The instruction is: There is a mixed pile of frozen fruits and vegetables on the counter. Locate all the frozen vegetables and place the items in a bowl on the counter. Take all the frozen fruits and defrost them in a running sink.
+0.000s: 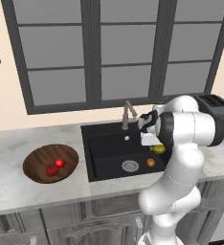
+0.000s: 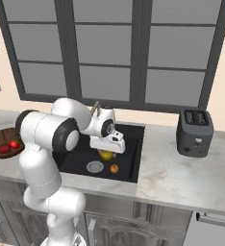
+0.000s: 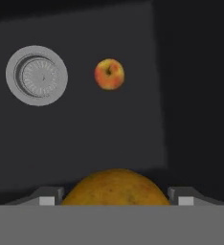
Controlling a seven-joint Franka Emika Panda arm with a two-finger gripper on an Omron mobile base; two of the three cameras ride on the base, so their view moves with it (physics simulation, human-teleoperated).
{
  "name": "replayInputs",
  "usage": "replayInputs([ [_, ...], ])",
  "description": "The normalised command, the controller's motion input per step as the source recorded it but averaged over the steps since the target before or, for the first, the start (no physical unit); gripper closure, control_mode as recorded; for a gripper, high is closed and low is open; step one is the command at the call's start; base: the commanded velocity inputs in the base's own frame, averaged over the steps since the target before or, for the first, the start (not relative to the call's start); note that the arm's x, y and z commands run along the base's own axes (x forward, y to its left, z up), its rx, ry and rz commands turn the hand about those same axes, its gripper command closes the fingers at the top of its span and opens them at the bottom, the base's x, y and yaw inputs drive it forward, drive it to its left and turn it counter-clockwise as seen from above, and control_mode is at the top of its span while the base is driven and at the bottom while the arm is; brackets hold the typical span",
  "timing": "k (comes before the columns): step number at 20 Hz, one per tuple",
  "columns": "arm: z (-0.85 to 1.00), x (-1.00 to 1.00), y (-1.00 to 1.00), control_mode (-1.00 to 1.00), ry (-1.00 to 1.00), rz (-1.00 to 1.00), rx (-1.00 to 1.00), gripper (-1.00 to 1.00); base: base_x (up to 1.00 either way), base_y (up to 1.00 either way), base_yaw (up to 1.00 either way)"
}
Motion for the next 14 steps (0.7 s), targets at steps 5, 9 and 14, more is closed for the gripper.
replayInputs([
  [5, -0.44, 0.36, 0.25, -1.0, 0.04, 0.16, 0.0, 1.0, 0.0, 0.0, 0.0],
  [9, -0.46, 0.34, 0.13, -1.0, 0.01, 0.14, 0.0, 1.0, 0.0, 0.0, 0.0],
  [14, -0.42, 0.32, 0.02, -1.0, 0.0, 0.11, 0.0, 1.0, 0.0, 0.0, 0.0],
])
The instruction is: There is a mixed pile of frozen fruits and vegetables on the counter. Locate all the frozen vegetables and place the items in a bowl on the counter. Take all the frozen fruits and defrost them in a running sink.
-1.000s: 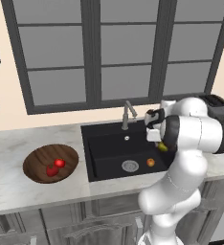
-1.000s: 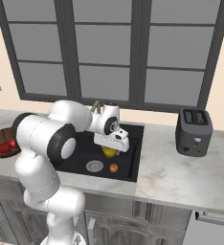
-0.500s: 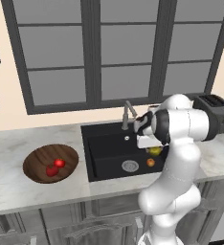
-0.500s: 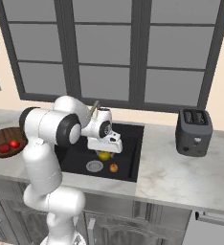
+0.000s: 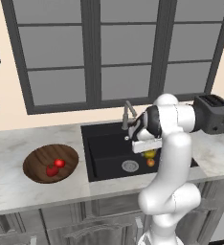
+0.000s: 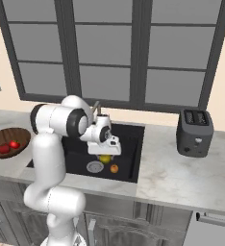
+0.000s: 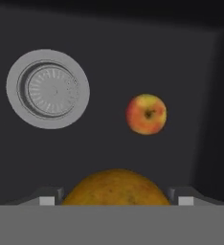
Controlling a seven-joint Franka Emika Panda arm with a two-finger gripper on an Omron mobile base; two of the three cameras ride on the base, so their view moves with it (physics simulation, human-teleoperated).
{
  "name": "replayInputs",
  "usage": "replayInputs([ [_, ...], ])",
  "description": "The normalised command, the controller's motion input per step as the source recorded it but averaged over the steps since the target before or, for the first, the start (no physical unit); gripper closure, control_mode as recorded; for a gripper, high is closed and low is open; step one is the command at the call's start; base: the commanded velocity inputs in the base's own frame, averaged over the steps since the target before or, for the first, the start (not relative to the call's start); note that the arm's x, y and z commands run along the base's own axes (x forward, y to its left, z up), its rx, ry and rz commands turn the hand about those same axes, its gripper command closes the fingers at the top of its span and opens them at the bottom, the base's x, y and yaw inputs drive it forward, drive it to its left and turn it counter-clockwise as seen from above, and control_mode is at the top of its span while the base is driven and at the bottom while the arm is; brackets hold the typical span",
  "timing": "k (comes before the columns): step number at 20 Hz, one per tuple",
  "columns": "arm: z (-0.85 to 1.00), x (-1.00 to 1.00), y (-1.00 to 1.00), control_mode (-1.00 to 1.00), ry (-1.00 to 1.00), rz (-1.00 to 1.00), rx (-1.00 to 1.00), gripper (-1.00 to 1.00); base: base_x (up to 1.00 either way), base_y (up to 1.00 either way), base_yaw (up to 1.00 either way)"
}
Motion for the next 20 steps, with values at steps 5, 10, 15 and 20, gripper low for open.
replayInputs([
  [5, -0.38, 0.28, 0.0, -1.0, 0.0, 0.09, 0.0, 1.0, 0.0, 0.0, 0.0],
  [10, -0.38, 0.23, 0.0, -1.0, 0.0, 0.09, 0.0, 1.0, 0.0, 0.0, 0.0],
  [15, -0.35, 0.2, 0.0, -1.0, 0.0, 0.09, 0.0, 1.0, 0.0, 0.0, 0.0],
  [20, -0.32, 0.18, 0.0, -1.0, 0.0, 0.08, 0.0, 1.0, 0.0, 0.0, 0.0],
])
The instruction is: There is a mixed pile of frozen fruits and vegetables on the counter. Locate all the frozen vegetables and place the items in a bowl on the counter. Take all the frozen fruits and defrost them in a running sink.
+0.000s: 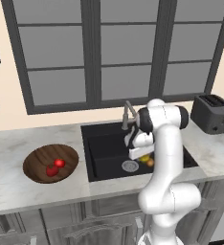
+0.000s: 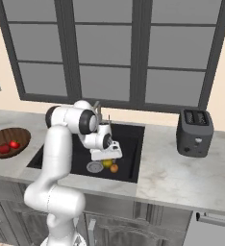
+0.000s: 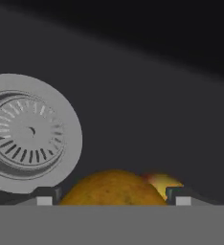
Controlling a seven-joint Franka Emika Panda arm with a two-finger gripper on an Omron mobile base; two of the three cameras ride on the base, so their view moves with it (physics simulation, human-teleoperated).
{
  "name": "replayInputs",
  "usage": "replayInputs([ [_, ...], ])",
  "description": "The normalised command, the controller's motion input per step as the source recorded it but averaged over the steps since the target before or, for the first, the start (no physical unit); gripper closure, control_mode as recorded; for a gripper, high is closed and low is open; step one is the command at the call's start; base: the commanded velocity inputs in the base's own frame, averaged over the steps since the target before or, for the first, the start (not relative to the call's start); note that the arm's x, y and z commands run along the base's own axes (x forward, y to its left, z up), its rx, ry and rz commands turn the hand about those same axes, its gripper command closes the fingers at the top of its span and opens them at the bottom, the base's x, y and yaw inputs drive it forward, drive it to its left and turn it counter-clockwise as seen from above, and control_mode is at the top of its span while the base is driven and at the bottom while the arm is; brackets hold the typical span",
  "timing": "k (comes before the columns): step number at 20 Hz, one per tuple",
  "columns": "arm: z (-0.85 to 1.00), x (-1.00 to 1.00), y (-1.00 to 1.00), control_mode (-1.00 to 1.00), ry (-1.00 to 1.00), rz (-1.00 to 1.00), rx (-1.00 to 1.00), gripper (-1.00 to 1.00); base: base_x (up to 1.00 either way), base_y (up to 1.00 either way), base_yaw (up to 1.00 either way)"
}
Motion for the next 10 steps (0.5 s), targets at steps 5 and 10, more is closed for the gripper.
replayInputs([
  [5, -0.23, 0.15, 0.0, -1.0, -0.01, 0.08, 0.01, 1.0, 0.0, 0.0, 0.0],
  [10, -0.04, -0.16, 0.0, -1.0, -0.03, 0.08, 0.01, -1.0, 0.0, 0.0, 0.0],
])
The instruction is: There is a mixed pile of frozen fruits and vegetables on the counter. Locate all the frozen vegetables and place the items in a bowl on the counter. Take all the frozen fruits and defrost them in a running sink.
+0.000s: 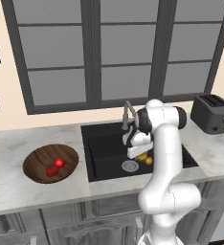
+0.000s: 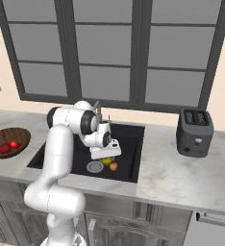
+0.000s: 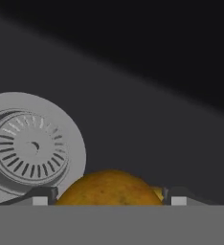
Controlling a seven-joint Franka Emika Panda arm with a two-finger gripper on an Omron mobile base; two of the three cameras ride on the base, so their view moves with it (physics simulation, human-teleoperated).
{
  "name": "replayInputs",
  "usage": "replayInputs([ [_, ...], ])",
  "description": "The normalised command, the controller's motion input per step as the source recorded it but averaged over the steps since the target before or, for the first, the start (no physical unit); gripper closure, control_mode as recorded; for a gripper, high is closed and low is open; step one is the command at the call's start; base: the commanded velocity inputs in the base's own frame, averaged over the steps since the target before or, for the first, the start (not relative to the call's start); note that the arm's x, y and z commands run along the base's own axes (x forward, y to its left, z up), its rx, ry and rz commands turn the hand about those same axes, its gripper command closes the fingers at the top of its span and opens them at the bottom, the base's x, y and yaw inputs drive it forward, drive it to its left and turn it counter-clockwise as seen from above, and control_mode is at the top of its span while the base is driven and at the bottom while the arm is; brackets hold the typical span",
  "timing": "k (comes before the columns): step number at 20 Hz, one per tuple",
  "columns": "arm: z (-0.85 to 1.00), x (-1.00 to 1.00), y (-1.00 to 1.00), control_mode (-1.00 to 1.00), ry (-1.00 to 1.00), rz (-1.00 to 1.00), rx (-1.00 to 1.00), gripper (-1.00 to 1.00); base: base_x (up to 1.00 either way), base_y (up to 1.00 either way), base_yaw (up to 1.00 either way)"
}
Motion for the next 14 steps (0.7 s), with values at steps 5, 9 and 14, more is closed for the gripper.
replayInputs([
  [5, 0.05, -0.28, -0.05, -1.0, -0.11, 0.1, 0.0, -1.0, 0.0, 0.0, 0.0],
  [9, 0.28, -0.34, -0.09, -1.0, -0.16, 0.1, 0.0, -1.0, 0.0, 0.0, 0.0],
  [14, 0.37, -0.32, -0.05, -1.0, -0.15, 0.1, 0.0, -1.0, 0.0, 0.0, 0.0],
])
